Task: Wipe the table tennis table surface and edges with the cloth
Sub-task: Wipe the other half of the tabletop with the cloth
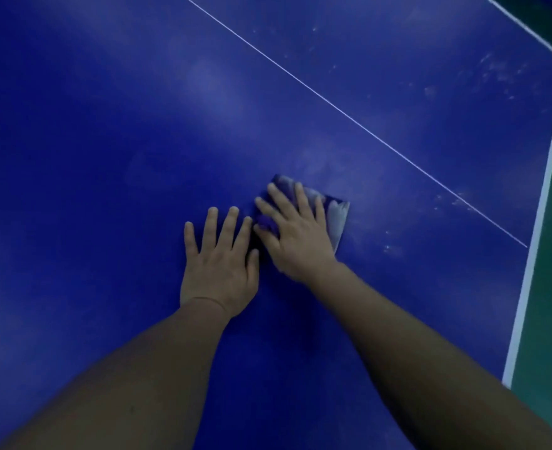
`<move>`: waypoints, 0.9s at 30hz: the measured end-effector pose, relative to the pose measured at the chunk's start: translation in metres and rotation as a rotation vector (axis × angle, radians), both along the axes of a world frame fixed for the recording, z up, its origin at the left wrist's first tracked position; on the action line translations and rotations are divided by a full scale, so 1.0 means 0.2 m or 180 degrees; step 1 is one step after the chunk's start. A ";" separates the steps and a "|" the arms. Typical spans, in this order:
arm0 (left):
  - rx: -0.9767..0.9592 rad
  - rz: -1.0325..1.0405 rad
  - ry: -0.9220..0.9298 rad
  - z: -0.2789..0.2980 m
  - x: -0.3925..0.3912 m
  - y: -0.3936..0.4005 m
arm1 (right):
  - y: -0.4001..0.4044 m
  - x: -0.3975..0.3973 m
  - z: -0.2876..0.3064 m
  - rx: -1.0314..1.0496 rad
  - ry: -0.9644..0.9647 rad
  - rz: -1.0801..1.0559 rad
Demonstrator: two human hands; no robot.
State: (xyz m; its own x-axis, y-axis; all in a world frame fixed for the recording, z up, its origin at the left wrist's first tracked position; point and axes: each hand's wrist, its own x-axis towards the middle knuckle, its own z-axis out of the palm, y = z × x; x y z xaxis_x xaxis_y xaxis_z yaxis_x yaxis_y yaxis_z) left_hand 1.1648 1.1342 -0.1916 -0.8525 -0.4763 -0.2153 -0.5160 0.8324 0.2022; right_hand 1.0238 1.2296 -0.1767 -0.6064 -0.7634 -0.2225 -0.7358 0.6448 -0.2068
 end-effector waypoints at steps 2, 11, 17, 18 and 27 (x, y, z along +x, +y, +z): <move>-0.0020 0.0010 -0.0013 0.00 0.00 0.00 | -0.02 -0.12 0.00 -0.0064 0.0016 -0.0237; 0.0048 -0.0060 0.0053 -0.01 0.00 0.00 | 0.01 0.15 -0.04 -0.0105 -0.0119 -0.1188; -0.0073 -0.0197 0.0008 0.00 0.00 0.00 | -0.09 -0.22 -0.02 -0.0114 0.0142 -0.1069; -0.0097 -0.0279 0.0035 -0.01 0.00 0.00 | -0.01 -0.25 -0.03 -0.0100 0.0151 -0.1374; -0.0117 -0.1036 0.0114 0.02 -0.02 0.00 | 0.28 0.19 -0.05 0.0029 0.0161 -0.0868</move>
